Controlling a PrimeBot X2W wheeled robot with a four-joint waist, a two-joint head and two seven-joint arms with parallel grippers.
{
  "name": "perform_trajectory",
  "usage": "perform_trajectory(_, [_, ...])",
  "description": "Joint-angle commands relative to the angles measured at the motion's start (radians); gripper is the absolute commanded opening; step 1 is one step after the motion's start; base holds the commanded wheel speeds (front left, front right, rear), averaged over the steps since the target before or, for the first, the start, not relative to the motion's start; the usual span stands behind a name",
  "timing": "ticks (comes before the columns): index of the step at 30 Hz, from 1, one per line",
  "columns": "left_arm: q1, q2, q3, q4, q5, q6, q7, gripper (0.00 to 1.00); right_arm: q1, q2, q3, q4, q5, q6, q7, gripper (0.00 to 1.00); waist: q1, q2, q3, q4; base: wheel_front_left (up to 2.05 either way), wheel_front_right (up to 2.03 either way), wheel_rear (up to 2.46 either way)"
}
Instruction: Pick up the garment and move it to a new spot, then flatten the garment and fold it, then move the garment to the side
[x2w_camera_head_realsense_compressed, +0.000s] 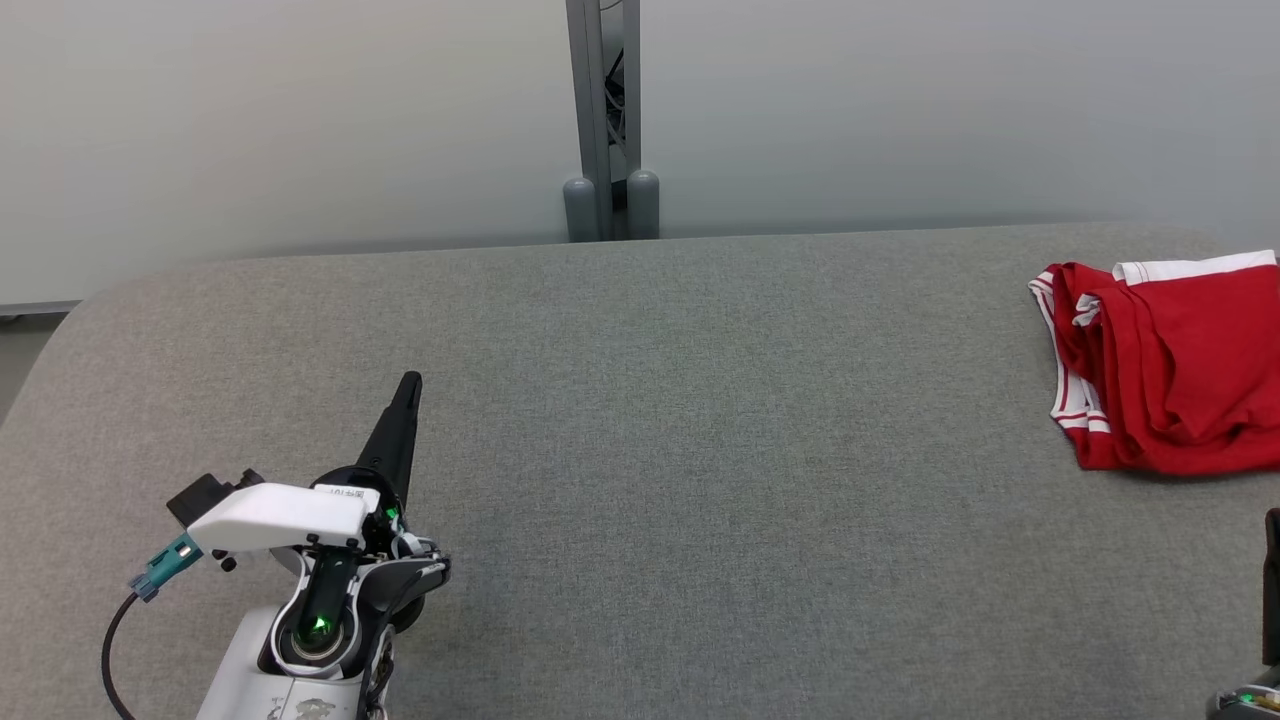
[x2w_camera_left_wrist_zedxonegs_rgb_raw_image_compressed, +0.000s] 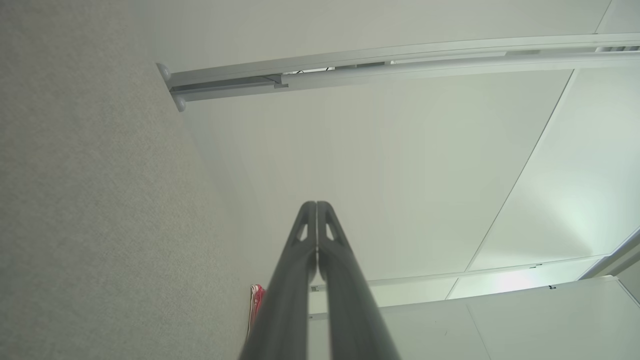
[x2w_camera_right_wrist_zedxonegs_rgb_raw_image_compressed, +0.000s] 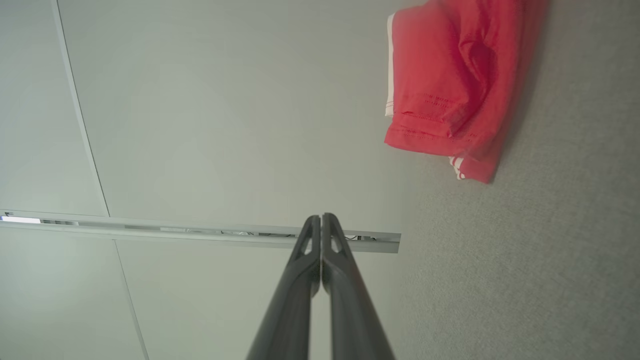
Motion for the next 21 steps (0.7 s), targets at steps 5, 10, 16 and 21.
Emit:
perform_trajectory(5, [-0.009,0.004,0.004,0.0,-0.002,-0.004,0.004,0.0,-0.007,-0.001,-0.007,0.0,0.001,0.0,0.007,0.0,0.0,0.0,0.0,0.0,0.0,0.0,0.0])
perform_trajectory(10, [-0.009,0.004,0.004,0.0,-0.002,-0.004,0.004,0.0,-0.008,0.0,-0.008,0.001,-0.001,0.0,0.008,0.0,0.0,0.0,0.0,0.0,0.0,0.0,0.0])
perform_trajectory(16, [-0.009,0.004,0.003,0.0,-0.002,-0.004,0.003,0.0,-0.008,0.002,-0.01,0.001,-0.002,0.0,0.01,0.0,0.0,0.0,0.0,0.0,0.0,0.0,0.0])
perform_trajectory(21, [-0.009,0.004,0.003,0.0,-0.002,-0.004,0.003,0.0,-0.009,0.003,-0.011,0.001,-0.004,0.0,0.012,0.0,0.0,0.0,0.0,0.0,0.0,0.0,0.0])
